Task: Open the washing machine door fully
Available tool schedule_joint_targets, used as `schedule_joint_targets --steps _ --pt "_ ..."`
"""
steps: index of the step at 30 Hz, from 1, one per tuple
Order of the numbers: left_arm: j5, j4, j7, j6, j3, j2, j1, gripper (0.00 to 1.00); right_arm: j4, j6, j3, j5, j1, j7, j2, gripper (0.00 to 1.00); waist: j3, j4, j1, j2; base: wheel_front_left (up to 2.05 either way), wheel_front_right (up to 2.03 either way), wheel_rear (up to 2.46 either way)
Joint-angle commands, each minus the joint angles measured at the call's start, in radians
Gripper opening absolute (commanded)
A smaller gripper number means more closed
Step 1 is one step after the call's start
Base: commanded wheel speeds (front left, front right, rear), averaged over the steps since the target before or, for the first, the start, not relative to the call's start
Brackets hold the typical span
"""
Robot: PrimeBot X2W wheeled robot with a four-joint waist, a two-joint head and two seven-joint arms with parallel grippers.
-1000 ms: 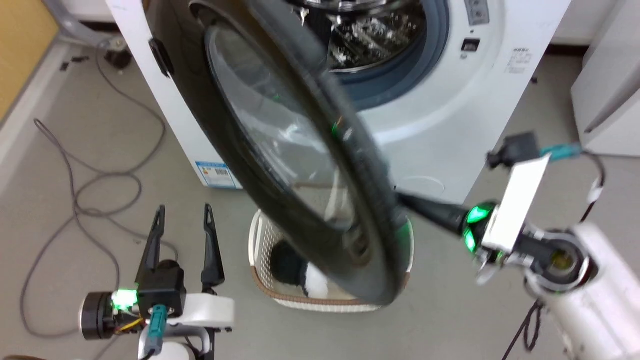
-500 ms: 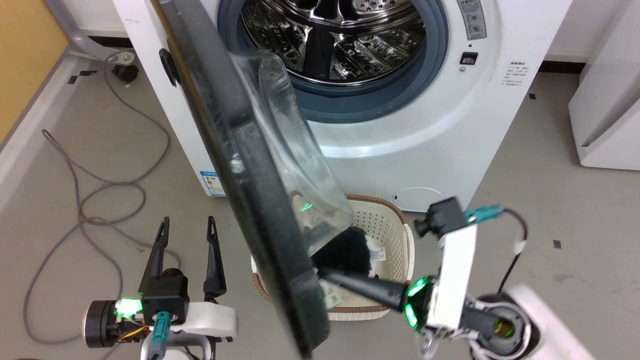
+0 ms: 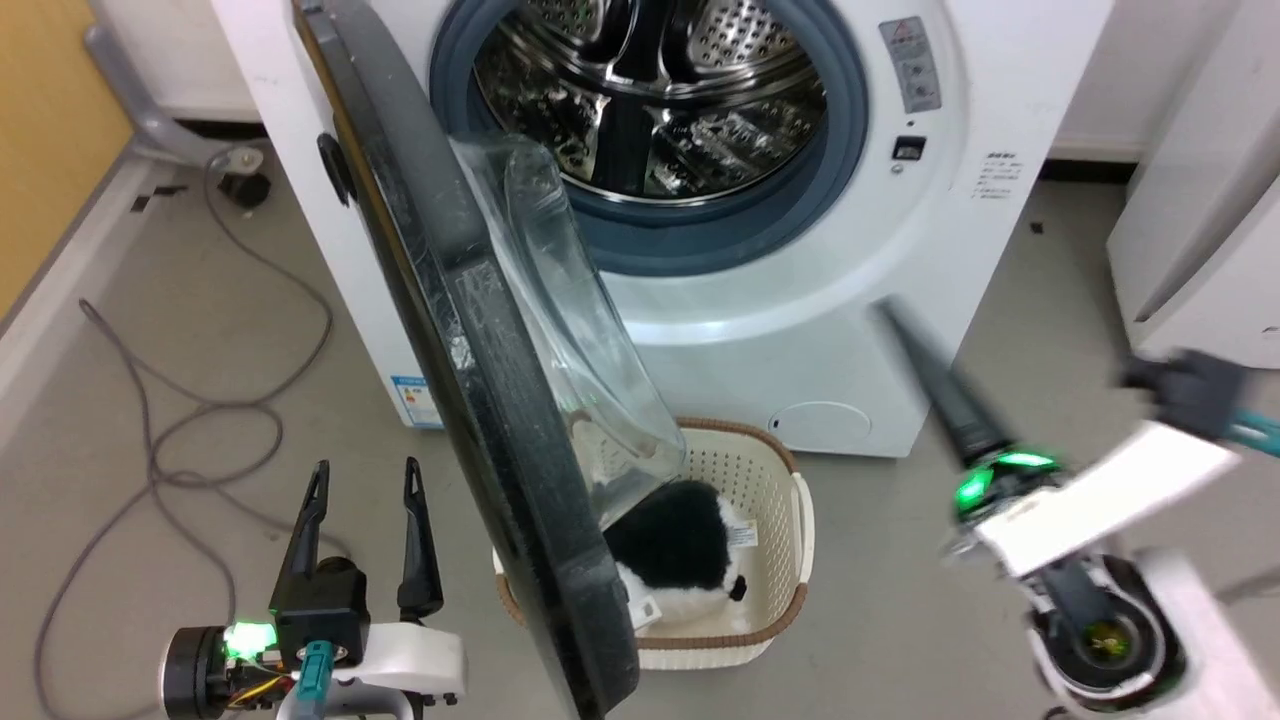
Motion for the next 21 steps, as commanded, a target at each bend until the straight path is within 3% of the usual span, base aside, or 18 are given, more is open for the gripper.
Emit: schedule_joint_targets --steps 1,5,7,9,16,21 --pt "-0.006 -0.001 -0.005 0.002 0.005 -0.002 0.014 1.0 -0.014 0.001 -0.013 -0.067 0.025 -0.1 -0.025 0.0 -0.013 -0.008 0.0001 0.0 0.0 0.0 0.0" --pt "-0.005 -0.002 -0.005 0.002 0.013 0.0 0.027 1.0 0.007 0.001 -0.009 -0.28 0.044 -0.315 -0.108 0.0 -0.03 -0.023 0.0001 0.0 0.0 0.0 0.0" --pt "-0.005 -0.003 -0.005 0.002 0.018 0.002 0.032 1.0 0.039 0.001 -0.019 -0.432 0.054 -0.366 -0.142 0.0 -0.038 -0.03 0.0001 0.0 0.0 0.0 0.0" --pt "-0.005 -0.004 -0.005 0.002 0.022 0.003 0.039 1.0 0.053 0.001 -0.061 -0.584 0.075 -0.379 -0.135 0.0 -0.045 -0.036 0.0001 0.0 0.0 0.0 0.0" --pt "-0.005 -0.014 -0.005 0.002 0.038 0.005 0.058 1.0 -0.06 0.001 -0.277 -0.996 0.219 -0.381 0.039 0.0 -0.051 -0.054 0.0001 0.0 0.0 0.0 0.0" --pt "-0.002 -0.013 -0.005 -0.003 0.038 0.004 0.061 1.0 -0.058 0.001 -0.348 -1.143 0.325 -0.381 0.121 0.0 -0.055 -0.06 0.0001 0.0 0.0 0.0 0.0"
